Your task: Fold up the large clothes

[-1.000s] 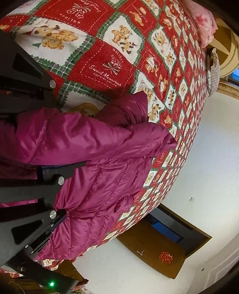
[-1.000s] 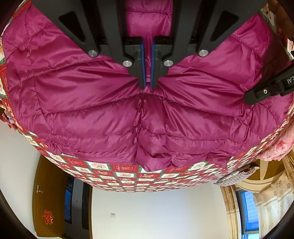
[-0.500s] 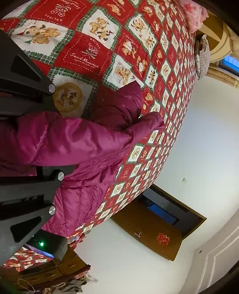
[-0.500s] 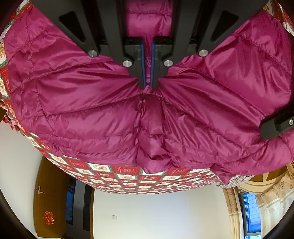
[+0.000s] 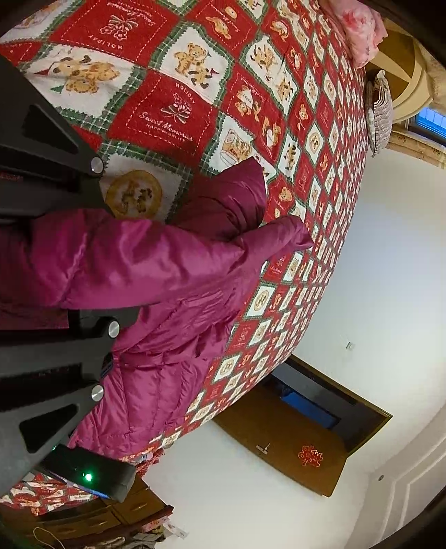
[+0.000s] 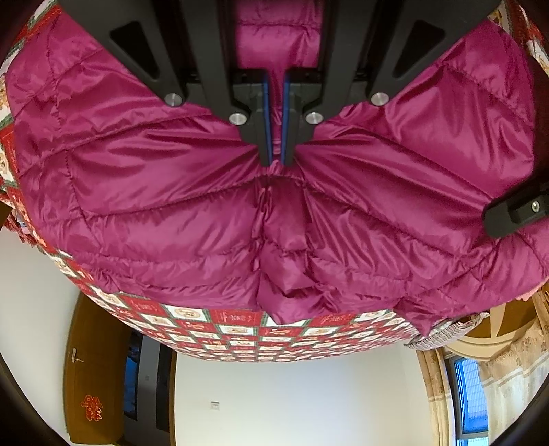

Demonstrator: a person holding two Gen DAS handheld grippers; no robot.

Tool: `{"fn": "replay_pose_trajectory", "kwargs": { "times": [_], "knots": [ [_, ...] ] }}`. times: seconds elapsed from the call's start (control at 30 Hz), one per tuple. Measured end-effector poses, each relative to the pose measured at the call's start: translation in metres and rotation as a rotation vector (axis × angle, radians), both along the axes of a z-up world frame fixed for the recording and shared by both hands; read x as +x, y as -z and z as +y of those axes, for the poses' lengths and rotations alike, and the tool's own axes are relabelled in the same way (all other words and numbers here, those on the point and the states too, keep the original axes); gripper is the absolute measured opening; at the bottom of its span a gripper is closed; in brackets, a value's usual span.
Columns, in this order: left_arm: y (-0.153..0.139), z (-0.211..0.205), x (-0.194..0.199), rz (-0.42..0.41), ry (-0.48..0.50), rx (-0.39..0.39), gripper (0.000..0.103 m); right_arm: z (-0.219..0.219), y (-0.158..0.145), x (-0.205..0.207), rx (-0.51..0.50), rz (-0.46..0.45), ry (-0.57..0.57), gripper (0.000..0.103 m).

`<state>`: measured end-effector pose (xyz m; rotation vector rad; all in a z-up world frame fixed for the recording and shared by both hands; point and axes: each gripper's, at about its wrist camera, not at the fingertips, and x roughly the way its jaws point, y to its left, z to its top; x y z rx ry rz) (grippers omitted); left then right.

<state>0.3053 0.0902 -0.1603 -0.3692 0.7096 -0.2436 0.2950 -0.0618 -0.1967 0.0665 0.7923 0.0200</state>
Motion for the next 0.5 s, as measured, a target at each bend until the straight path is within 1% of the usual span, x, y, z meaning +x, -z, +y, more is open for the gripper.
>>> {"fn": "replay_pose_trajectory", "kwargs": {
  "times": [0.17,0.3,0.37,0.5],
  "knots": [
    [-0.001,-0.001,0.002,0.006,-0.004,0.007,0.015,-0.002,0.0,-0.001,0.015,0.0,-0.002,0.009],
    [-0.007,-0.004,0.003,0.002,0.005,0.007,0.015,-0.004,0.0,-0.002,0.027,0.002,-0.005,0.009],
    [-0.012,-0.007,0.003,-0.007,0.017,0.008,0.015,-0.005,0.0,-0.002,0.04,0.004,-0.006,0.009],
    [-0.026,-0.019,0.0,-0.043,0.052,0.037,0.015,-0.011,0.0,-0.001,0.07,0.01,-0.006,0.009]
  ]
}}
